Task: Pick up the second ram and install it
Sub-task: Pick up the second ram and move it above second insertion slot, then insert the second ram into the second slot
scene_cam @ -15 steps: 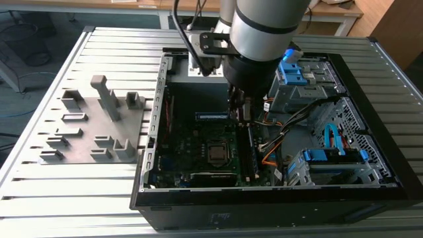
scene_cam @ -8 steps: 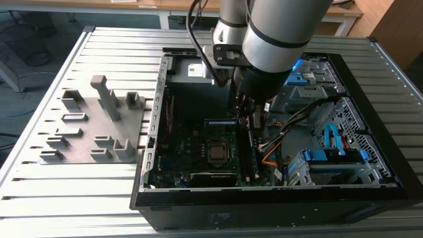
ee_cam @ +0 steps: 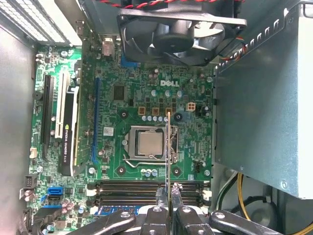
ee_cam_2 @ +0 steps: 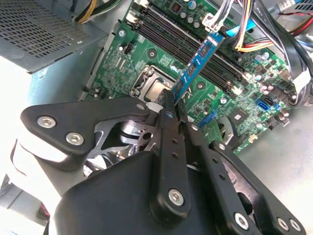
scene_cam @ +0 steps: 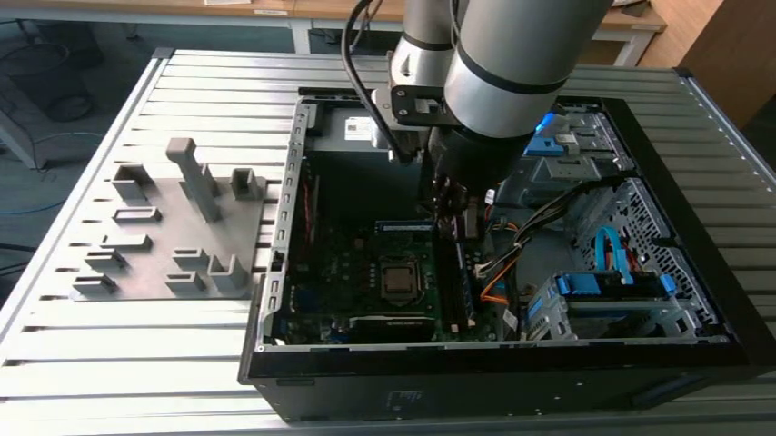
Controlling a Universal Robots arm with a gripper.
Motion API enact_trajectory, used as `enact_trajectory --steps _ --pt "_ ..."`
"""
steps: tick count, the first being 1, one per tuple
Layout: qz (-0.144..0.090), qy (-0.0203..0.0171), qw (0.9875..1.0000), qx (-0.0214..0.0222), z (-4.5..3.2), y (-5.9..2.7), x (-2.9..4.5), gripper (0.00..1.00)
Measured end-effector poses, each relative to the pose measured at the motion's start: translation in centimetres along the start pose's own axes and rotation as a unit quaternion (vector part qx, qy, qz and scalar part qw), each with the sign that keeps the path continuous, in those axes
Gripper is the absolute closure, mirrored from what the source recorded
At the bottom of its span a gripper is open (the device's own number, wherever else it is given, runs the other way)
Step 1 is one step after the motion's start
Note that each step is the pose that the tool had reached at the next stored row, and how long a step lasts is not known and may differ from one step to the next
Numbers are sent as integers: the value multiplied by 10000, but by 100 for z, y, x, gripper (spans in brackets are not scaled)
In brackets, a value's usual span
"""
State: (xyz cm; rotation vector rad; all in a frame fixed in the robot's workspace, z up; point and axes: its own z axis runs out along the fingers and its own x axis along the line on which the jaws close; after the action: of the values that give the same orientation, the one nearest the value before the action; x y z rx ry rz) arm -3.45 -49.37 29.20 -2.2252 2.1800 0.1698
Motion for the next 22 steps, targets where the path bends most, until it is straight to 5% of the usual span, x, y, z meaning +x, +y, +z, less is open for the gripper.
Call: enact_trajectory --steps 10,14,22 --pt "16 -1 10000 2 0 0 0 86" --pt "249 -15 9997 23 1 0 0 86" --pt "870 -53 9962 81 5 0 0 86"
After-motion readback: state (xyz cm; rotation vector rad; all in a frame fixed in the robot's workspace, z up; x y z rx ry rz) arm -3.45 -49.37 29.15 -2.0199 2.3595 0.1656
